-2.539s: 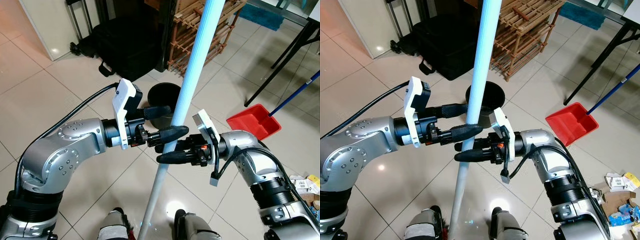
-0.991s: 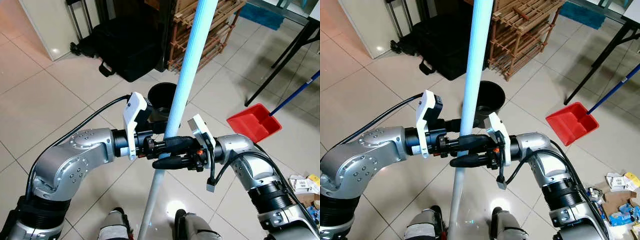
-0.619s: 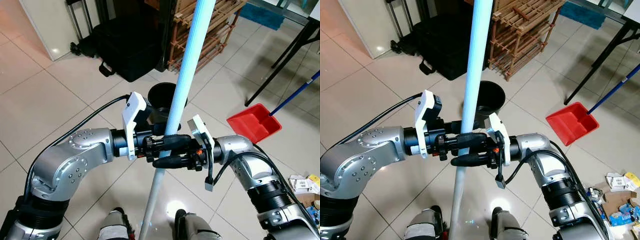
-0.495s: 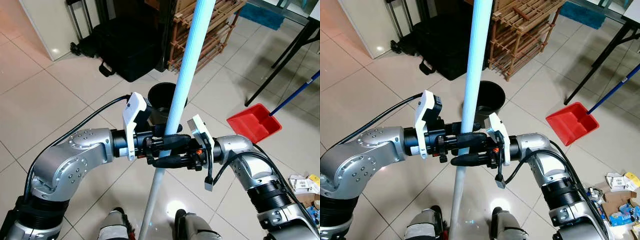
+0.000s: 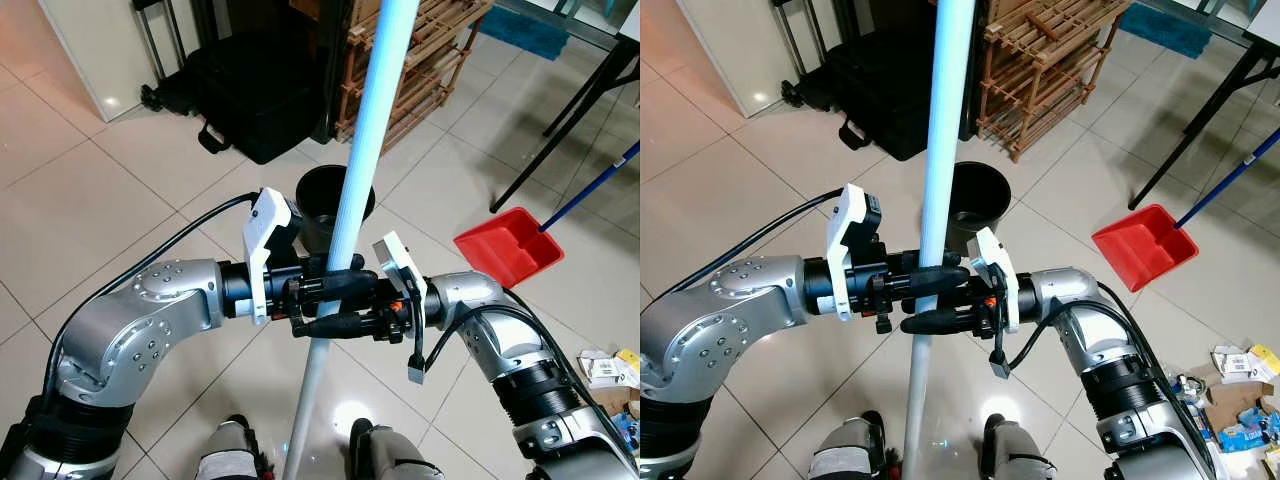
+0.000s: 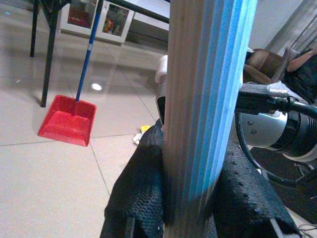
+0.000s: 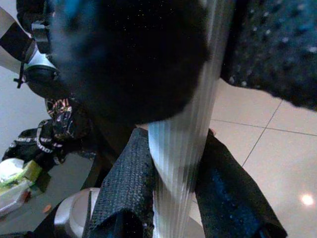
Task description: Sweep floor
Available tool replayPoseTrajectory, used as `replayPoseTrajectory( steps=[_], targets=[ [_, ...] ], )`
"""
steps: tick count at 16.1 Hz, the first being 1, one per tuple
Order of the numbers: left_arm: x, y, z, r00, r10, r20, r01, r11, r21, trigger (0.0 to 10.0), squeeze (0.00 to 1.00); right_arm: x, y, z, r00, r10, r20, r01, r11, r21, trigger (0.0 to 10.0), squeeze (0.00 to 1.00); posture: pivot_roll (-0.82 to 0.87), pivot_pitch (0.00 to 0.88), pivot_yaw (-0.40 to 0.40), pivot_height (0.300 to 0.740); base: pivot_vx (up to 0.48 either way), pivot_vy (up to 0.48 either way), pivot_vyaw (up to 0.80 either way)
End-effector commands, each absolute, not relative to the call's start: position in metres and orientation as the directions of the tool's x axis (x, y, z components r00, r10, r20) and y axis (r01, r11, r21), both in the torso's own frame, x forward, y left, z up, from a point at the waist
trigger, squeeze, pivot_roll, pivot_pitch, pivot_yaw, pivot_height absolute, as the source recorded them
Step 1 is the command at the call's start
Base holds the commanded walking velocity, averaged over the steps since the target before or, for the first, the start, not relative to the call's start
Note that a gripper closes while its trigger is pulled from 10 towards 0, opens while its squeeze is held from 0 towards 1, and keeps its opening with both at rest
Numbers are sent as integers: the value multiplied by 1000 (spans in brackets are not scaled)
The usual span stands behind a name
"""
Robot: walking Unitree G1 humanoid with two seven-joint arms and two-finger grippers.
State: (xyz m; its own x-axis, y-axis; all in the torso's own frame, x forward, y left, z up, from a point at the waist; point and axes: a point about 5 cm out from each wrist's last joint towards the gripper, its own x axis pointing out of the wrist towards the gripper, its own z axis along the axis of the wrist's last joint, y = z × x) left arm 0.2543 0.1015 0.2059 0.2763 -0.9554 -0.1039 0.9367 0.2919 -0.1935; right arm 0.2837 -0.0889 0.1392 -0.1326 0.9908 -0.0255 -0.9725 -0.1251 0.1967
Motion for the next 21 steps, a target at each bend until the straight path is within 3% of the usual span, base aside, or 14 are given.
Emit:
replayPoseTrajectory(
  steps=[1, 5, 6, 8, 9, 10, 21],
  targets=[
    [243, 97, 208, 189, -979, -72, 956, 201, -216, 0, 0, 286, -92, 142, -119, 993, -18, -976, -114, 187, 10000, 0, 61, 243, -23, 740, 0, 0, 0],
    [244, 96, 209, 202, -977, -70, 956, 212, -203, 0, 0, 286, -92, 141, -119, 993, -20, -975, -114, 189, 10000, 0, 60, 243, -23, 740, 0, 0, 0],
    [245, 96, 208, 213, -974, -77, 954, 225, -197, 10000, 0, 287, -92, 140, -115, 993, -21, -976, -109, 189, 10000, 0, 61, 242, -24, 740, 0, 0, 0],
    [246, 96, 207, 223, -972, -76, 952, 234, -197, 10000, 0, 289, -92, 139, -96, 995, -32, -978, -88, 189, 10000, 0, 61, 242, -25, 740, 0, 0, 0],
    [246, 96, 207, 223, -972, -75, 952, 234, -197, 10000, 0, 291, -91, 138, -79, 996, -38, -978, -70, 197, 10000, 220, 61, 242, -25, 740, 0, 0, 0],
    [246, 96, 207, 223, -972, -76, 952, 234, -196, 10000, 0, 294, -91, 138, -49, 998, -37, -976, -40, 216, 10000, 1000, 62, 241, -25, 740, 0, 0, 0],
    [245, 96, 207, 215, -974, -73, 954, 226, -196, 10000, 0, 295, -91, 136, -44, 998, -39, -977, -35, 210, 10000, 1000, 63, 243, -25, 740, 0, 0, 0]
  ],
)
